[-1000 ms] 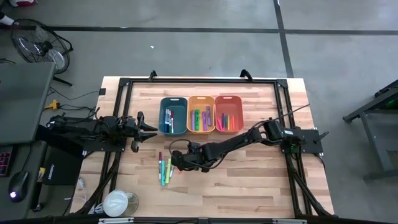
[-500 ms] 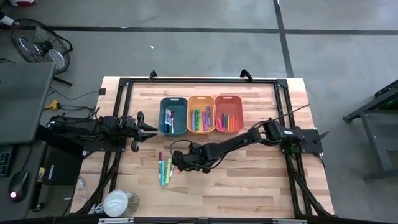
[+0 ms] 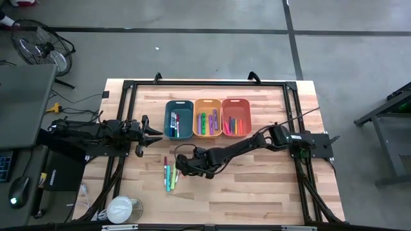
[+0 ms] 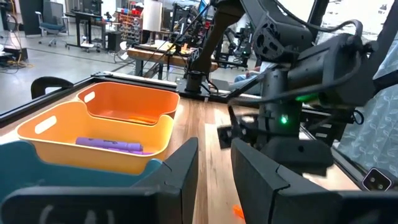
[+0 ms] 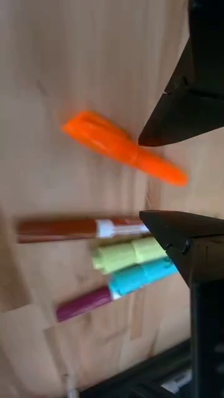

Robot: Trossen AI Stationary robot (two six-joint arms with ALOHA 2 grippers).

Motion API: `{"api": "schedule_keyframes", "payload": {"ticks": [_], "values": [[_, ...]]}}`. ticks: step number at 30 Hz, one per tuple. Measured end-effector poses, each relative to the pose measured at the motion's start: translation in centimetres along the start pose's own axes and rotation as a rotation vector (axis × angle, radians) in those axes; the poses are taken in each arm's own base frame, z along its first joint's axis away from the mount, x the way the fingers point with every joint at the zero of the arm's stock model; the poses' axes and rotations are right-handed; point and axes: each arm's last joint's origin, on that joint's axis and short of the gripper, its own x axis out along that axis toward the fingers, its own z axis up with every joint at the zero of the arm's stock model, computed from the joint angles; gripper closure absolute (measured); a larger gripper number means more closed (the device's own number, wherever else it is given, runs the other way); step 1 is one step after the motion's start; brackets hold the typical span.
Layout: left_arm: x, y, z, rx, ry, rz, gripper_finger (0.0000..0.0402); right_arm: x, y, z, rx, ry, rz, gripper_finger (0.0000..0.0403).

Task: Pick & Place Markers
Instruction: Put the dark red marker pen into the blue bin

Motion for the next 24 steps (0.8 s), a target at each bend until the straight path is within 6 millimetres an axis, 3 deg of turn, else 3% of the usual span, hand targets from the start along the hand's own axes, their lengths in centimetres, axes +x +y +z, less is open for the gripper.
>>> {"api": "schedule_keyframes", "payload": {"ticks": [9,24], "values": [[0.0,0.0,0.0,0.000,0.001,-0.002,0.0308,2.9,0.8,-1.0,0.002,0.034,-0.011,0.0236],[0.0,0.0,0.0,0.000,0.002,-0.005,0.0308,3.4,0.7,0.6,0.005,0.020,-0.108,0.0236]]}}
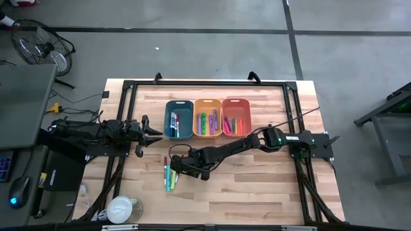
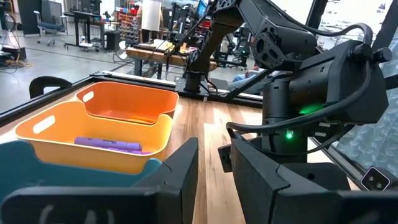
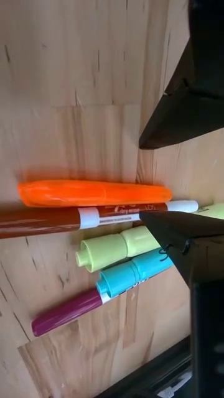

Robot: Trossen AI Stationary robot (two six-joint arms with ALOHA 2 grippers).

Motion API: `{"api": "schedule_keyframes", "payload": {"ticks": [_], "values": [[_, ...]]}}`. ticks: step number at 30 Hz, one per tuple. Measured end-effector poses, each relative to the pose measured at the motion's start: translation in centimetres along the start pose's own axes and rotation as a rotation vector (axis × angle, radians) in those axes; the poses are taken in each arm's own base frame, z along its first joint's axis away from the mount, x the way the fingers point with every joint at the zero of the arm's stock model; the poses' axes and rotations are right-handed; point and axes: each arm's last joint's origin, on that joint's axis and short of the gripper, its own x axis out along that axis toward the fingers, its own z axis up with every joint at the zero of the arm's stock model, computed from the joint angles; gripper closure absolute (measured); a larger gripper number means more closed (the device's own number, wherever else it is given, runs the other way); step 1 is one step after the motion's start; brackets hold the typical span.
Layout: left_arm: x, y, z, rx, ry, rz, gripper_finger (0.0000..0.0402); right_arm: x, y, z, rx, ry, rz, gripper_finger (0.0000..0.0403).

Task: Pick & Place Markers
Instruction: Put the dark red marker pen into the blue bin

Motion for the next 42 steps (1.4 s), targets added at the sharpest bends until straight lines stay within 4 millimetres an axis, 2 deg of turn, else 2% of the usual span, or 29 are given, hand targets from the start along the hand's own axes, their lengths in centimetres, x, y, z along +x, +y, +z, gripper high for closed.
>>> {"api": "schedule_keyframes", "payload": {"ticks": [9,14,22,29,35,42], "values": [[0.0,0.0,0.0,0.000,0.000,0.000,0.0308,0.1,0.6,1.7,-0.049,-0.015,-0.010,0.0236],[0.0,0.0,0.0,0.000,0.000,0.000,0.0308,0.1,0.6,2.2,-0.166,-0.030,-0.019,0.0236],[0.0,0.0,0.0,0.000,0.000,-0.001,0.0308,-0.7,0.3,0.6,-0.330,-0.046,0.000,0.0236],[0.0,0.0,0.0,0.000,0.000,-0.001,0.0308,-3.3,-0.8,-0.9,-0.461,-0.077,-0.080,0.0236],[0.0,0.0,0.0,0.000,0.000,-0.001,0.0308,-7.1,-2.1,-1.7,-0.545,-0.151,-0.174,0.0236],[0.0,0.0,0.0,0.000,0.000,-0.001,0.0308,-10.8,-4.5,-2.1,-0.622,-0.242,-0.079,0.0236]]}}
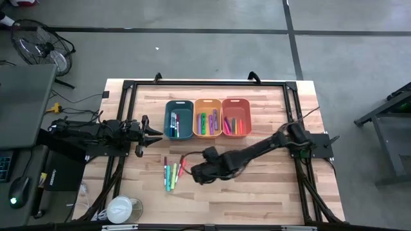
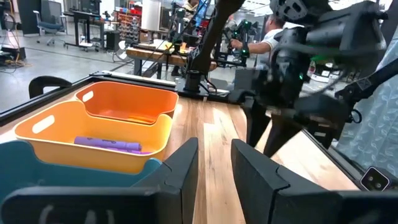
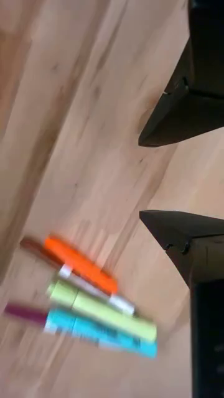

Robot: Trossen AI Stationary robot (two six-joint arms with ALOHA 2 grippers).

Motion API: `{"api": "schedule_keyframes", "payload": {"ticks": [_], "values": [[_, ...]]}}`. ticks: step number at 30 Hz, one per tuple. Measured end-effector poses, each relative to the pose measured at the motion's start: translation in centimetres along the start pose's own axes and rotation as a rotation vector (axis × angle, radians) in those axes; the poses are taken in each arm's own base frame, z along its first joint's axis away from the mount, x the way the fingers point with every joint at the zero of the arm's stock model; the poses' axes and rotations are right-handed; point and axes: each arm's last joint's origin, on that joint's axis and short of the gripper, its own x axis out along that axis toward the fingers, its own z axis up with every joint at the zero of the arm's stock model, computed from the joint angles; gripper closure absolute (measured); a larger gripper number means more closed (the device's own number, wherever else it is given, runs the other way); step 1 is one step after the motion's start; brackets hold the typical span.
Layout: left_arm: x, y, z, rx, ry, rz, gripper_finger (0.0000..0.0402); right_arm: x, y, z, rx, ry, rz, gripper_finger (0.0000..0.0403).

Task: Pick & Place Markers
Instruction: Put the dark red marker pen into the blue bin

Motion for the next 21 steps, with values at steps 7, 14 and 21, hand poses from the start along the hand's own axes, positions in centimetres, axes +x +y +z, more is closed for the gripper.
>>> {"api": "schedule_keyframes", "payload": {"ticks": [7,14,21], "values": [[0.0,0.0,0.0,0.000,0.000,0.000,0.0308,-0.5,-5.5,-0.9,0.044,-0.060,0.258,0.0236],[0.0,0.0,0.0,0.000,0.000,0.000,0.0308,-1.4,-11.6,-1.4,0.019,-0.104,0.361,0.0236],[0.0,0.0,0.0,0.000,0.000,0.000,0.0308,-3.7,-17.3,-1.0,-0.091,-0.222,0.391,0.0236]]}}
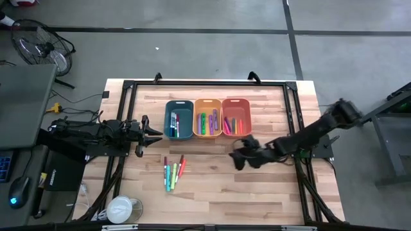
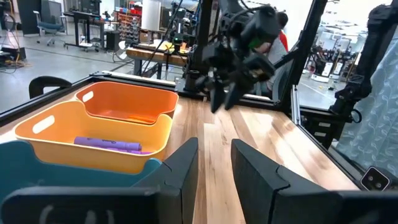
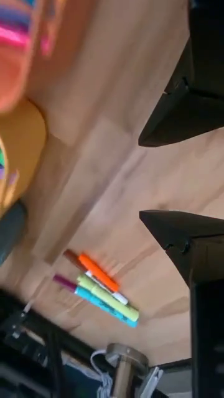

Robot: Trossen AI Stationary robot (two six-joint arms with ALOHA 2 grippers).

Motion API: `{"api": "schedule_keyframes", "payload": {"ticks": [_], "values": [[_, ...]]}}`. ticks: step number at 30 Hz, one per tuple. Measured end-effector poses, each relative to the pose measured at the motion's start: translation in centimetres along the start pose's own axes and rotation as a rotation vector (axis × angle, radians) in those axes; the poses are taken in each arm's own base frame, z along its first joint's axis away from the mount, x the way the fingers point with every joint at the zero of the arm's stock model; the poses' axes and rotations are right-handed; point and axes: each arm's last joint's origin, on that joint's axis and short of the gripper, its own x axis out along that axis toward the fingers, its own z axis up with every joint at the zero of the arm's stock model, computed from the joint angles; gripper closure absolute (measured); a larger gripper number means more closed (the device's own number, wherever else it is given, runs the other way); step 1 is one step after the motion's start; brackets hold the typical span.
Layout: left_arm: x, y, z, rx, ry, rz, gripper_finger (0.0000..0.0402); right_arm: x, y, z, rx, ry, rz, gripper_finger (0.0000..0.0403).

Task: Pick & Place Markers
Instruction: Put the dark red marker pen into the blue bin

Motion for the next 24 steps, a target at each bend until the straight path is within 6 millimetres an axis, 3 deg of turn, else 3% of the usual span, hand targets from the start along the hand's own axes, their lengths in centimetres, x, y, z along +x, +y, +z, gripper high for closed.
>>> {"api": "schedule_keyframes", "payload": {"ticks": [8,15,18,24], "values": [[0.0,0.0,0.0,0.000,0.000,0.000,0.0308,-3.5,-5.6,0.5,-0.141,-0.074,0.032,0.0236],[0.0,0.0,0.0,0.000,0.000,0.000,0.0308,-5.2,-9.6,0.7,-0.185,-0.168,0.027,0.0236],[0.0,0.0,0.0,0.000,0.000,0.000,0.0308,-5.7,-10.0,1.3,-0.218,-0.231,0.062,0.0236],[0.0,0.0,0.0,0.000,0.000,0.000,0.0308,-6.6,-10.9,1.2,-0.563,-0.279,0.186,0.0236]]}}
